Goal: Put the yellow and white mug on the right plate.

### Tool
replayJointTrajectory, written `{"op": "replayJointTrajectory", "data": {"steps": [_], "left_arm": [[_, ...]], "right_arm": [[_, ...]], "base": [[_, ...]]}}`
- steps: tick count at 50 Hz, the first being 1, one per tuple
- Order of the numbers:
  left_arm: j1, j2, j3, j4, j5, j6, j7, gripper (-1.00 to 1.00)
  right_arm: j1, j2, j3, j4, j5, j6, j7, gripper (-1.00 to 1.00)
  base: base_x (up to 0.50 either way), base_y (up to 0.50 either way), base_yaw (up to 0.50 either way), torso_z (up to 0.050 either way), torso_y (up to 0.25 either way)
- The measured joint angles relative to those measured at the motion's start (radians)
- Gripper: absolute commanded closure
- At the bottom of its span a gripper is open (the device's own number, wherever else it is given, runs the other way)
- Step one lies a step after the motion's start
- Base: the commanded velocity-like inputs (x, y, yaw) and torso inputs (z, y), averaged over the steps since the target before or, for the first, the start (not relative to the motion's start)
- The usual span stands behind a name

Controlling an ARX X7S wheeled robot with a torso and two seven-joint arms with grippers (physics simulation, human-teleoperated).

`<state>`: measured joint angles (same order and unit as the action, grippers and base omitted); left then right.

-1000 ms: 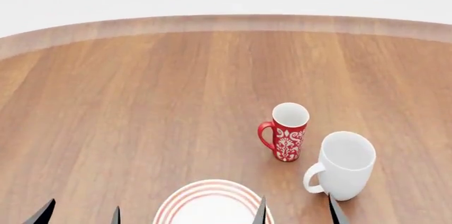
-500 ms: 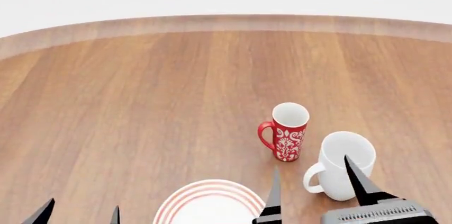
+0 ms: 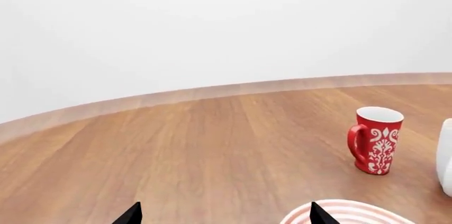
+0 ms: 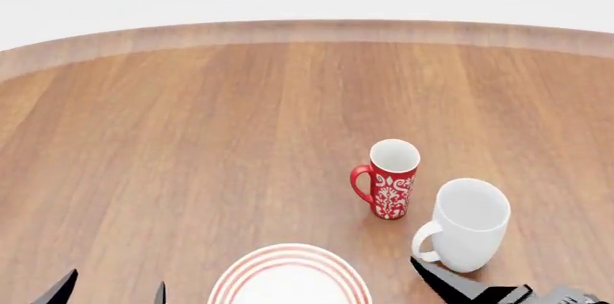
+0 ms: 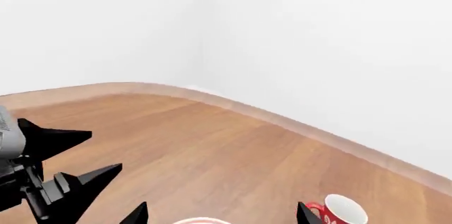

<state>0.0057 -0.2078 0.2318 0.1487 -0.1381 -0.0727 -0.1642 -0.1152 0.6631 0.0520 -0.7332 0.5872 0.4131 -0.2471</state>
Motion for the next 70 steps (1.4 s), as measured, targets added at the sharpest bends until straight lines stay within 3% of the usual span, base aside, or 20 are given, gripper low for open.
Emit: {"op": "replayJointTrajectory", "data": {"steps": [16, 34, 52, 70], "left_arm": [[-0.002, -0.010, 0.006, 0.007, -0.013, -0.006, -0.003, -1.00], [-0.006, -0.021, 0.010, 0.007, -0.024, -0.006, -0.013, -1.00], [-0.010, -0.028, 0.016, 0.002, -0.030, -0.003, -0.023, -1.00], [-0.012, -0.035, 0.022, 0.000, -0.037, 0.000, -0.033, -1.00]], "right_arm": [[-0.331, 0.163, 0.233, -0.145, 0.133, -0.071, -0.226, -1.00], [-0.552, 0.194, 0.332, -0.186, 0.088, -0.123, -0.382, -1.00], [-0.591, 0.167, 0.295, -0.133, 0.024, -0.129, -0.445, -1.00], [-0.539, 0.134, 0.150, -0.041, -0.047, -0.114, -0.475, -1.00]], "base": [[0.00, 0.00, 0.00, 0.000, 0.000], [0.00, 0.00, 0.00, 0.000, 0.000], [0.00, 0.00, 0.00, 0.000, 0.000], [0.00, 0.00, 0.00, 0.000, 0.000]]}}
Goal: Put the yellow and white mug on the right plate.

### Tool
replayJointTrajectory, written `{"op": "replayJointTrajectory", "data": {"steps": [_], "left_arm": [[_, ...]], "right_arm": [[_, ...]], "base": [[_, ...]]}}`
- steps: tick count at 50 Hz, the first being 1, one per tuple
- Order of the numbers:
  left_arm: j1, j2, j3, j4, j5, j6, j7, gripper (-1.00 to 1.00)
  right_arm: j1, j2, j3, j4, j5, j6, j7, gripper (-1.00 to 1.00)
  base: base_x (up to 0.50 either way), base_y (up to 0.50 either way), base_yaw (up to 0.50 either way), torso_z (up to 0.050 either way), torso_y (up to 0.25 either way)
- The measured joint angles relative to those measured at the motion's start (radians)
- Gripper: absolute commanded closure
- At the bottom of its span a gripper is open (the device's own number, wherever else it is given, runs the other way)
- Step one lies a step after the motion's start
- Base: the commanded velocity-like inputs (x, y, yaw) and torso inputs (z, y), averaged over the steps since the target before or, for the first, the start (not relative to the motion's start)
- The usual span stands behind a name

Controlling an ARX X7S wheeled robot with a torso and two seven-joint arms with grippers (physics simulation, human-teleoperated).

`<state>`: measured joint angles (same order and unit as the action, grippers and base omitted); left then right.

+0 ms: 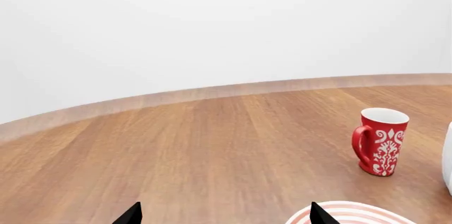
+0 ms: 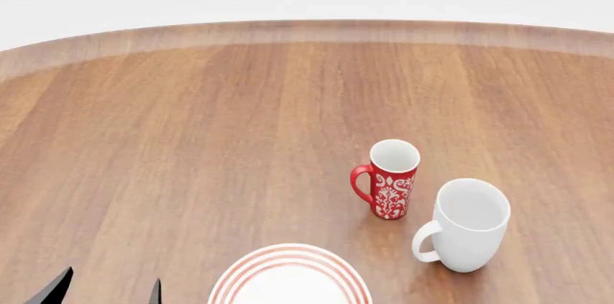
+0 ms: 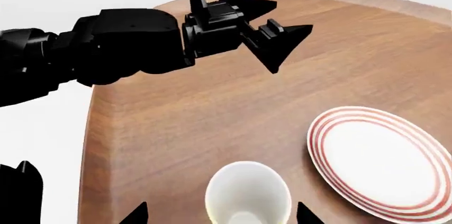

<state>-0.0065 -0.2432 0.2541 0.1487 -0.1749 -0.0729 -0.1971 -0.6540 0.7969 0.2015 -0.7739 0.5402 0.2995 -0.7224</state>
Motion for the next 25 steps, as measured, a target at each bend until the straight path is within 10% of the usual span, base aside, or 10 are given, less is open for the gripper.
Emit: {"op": "replayJointTrajectory", "data": {"steps": [25], "left_arm": [[-0.003, -0.009, 0.010, -0.003, -0.010, 0.003, -0.010, -1.00]], "right_arm": [[0.045, -0.026, -0.075, 0.103, -0.035, 0.015, -0.003, -1.00]], "base": [[0.00, 0.00, 0.00, 0.000, 0.000]]}}
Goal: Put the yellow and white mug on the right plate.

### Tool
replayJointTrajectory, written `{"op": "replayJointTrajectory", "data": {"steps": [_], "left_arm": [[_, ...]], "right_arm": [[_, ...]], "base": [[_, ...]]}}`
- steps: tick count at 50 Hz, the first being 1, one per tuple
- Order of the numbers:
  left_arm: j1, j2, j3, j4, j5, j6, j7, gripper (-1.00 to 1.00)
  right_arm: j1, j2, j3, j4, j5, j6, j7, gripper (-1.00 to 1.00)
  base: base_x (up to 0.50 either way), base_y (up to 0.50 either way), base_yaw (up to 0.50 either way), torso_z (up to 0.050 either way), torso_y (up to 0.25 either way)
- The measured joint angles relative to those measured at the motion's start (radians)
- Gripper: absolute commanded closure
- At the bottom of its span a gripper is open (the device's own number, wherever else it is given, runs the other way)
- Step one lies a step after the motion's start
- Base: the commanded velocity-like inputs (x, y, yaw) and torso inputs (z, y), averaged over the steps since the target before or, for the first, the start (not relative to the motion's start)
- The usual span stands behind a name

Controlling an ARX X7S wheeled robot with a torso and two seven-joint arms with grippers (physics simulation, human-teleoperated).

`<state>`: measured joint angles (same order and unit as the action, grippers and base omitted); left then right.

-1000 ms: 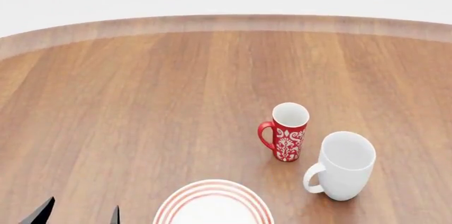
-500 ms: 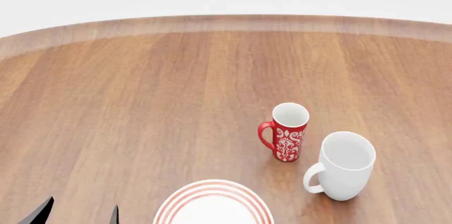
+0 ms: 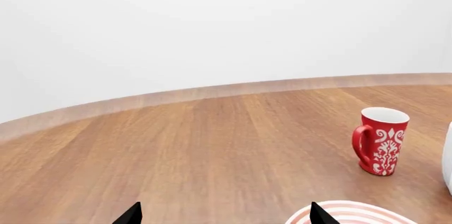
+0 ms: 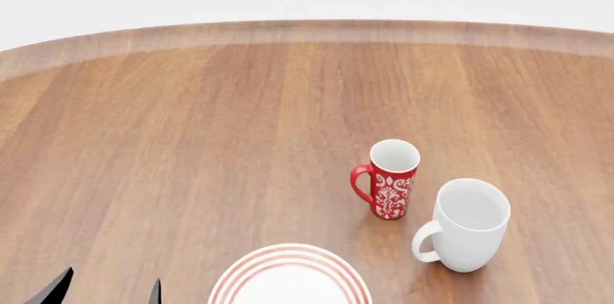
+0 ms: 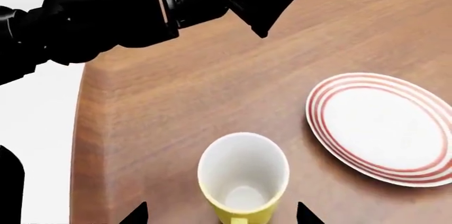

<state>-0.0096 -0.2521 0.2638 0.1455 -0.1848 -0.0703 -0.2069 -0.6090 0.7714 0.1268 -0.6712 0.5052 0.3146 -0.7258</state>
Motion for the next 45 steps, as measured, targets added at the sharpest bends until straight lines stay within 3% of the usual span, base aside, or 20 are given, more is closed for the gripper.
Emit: {"op": "replayJointTrajectory", "data": {"steps": [45], "left_arm": [[-0.005, -0.014, 0.014, -0.001, -0.016, 0.005, -0.016, -1.00]], "right_arm": [[0.107, -0.043, -0.166, 0.116, -0.118, 0.058, 0.034, -1.00]], "base": [[0.00, 0.00, 0.00, 0.000, 0.000]]}}
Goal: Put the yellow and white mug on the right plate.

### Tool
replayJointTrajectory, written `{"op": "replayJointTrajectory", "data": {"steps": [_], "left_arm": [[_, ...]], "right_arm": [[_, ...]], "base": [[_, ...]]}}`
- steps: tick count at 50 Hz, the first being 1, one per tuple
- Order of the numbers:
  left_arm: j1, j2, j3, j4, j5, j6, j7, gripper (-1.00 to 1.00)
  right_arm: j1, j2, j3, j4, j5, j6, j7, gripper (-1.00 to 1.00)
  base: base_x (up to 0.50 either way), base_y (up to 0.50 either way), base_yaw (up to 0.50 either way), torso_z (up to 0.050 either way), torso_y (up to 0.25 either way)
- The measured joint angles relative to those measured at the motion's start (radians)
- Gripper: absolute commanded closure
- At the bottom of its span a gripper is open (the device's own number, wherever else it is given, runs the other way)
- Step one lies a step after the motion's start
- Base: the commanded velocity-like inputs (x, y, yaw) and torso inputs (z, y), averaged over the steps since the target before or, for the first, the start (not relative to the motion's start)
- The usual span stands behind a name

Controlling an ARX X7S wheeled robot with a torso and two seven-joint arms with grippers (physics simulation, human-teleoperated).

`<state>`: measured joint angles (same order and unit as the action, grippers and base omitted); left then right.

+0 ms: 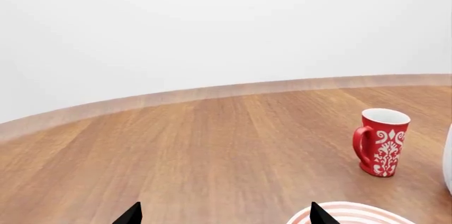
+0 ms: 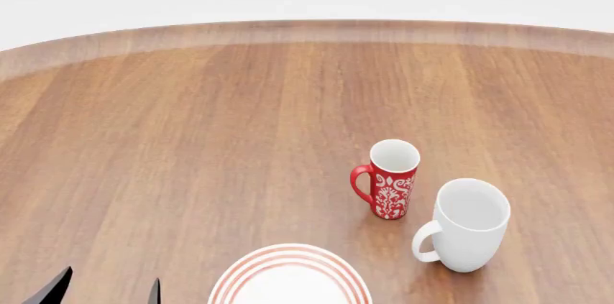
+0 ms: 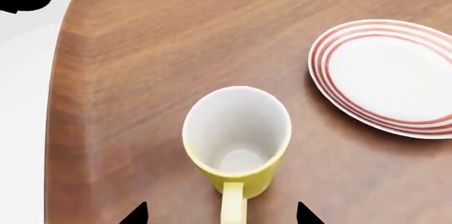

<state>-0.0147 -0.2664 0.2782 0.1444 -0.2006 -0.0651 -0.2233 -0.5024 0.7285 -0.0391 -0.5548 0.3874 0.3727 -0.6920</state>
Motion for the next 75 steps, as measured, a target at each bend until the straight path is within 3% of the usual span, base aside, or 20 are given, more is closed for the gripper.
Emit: {"op": "replayJointTrajectory", "data": {"steps": [66, 67, 75], "left_arm": [[-0.007, -0.018, 0.017, -0.006, -0.022, 0.010, -0.021, -1.00], [-0.007, -0.018, 0.018, -0.006, -0.022, 0.010, -0.021, -1.00], [-0.008, -0.020, 0.020, -0.005, -0.024, 0.011, -0.024, -1.00]], "right_arm": [[0.162, -0.112, -0.240, 0.179, -0.234, -0.032, 0.095, -1.00], [0.162, -0.112, -0.243, 0.181, -0.236, -0.034, 0.095, 1.00], [0.163, -0.115, -0.266, 0.191, -0.251, -0.051, 0.091, 1.00]], "base": [[0.00, 0.00, 0.00, 0.000, 0.000], [0.00, 0.00, 0.00, 0.000, 0.000], [0.00, 0.00, 0.00, 0.000, 0.000]]}}
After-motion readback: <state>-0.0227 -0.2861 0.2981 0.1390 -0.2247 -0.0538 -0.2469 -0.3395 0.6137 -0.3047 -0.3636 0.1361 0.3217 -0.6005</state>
